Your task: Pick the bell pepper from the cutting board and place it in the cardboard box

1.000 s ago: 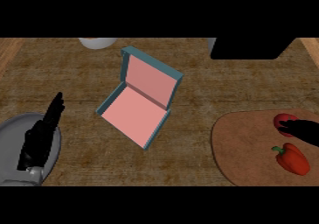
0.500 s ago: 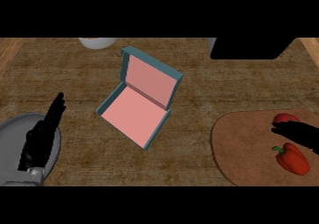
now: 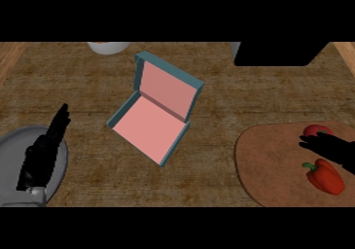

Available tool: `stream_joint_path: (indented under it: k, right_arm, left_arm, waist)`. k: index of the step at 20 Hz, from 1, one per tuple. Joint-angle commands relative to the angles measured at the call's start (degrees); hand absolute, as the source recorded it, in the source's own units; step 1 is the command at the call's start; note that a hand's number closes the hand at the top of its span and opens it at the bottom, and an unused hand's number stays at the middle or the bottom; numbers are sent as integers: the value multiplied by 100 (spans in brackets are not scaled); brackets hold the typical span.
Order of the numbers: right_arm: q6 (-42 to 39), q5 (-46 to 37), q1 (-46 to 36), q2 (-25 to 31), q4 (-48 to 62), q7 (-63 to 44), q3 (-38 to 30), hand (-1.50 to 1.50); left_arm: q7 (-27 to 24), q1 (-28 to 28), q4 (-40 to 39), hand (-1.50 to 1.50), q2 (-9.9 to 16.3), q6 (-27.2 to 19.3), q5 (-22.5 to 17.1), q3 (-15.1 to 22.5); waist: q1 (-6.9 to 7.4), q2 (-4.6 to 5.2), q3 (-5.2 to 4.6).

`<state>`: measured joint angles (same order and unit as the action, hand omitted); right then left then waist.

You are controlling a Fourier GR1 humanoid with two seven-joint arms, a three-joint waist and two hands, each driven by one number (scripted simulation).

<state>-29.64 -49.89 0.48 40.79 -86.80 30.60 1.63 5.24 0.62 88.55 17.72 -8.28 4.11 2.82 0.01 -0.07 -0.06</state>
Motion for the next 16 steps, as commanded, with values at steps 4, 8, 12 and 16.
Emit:
stream_joint_path:
  k: [4,8,12,16]
  right_arm:
    - [-218,-456,-239,-397,170,-110,44,-150]
    - [202,-761,74,-509,158,57,109,-150]
    - [-269,-776,-3,-385,21,176,-64,-150]
    - [81,-756,198,-306,272,629,-133,150]
  left_arm:
    - [99,311,413,0,-253,77,235,-61]
    - [109,6,119,0,-485,-41,525,31]
    - [8,-211,-147,0,-472,144,472,-209]
    - [-112,36,-36,0,-398,234,441,-319]
  waist:
    - [17,3,6]
    - [-8,4,7]
    - [-9,5,5]
    - [-8,3,6]
